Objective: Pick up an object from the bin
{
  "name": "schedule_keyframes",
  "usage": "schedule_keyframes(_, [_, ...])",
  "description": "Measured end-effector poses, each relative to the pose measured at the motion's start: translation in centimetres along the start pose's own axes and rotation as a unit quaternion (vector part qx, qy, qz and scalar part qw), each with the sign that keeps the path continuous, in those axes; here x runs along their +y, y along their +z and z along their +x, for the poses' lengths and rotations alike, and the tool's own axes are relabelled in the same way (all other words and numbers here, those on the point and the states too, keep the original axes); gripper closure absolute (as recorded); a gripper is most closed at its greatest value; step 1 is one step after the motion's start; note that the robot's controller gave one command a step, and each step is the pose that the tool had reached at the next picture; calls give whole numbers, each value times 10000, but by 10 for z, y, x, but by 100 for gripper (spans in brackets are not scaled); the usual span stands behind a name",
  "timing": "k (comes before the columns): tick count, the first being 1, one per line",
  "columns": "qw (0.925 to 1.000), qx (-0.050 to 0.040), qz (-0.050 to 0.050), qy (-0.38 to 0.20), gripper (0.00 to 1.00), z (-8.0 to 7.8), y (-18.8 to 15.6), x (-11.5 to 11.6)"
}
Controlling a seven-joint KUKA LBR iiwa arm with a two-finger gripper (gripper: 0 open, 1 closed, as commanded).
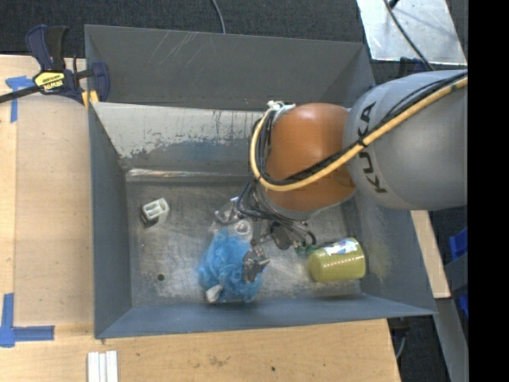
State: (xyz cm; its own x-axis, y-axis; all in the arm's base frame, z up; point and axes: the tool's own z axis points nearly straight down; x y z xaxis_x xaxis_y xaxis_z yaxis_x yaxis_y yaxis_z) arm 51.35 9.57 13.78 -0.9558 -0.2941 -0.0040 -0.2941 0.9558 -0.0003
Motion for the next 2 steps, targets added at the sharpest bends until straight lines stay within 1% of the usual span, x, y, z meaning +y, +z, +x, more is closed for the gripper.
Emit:
schedule_keyframes(1, [9985,21,1,-545,0,0,34,5])
schedule_keyframes(2, [9996,68,11,-281,100,1,62,21])
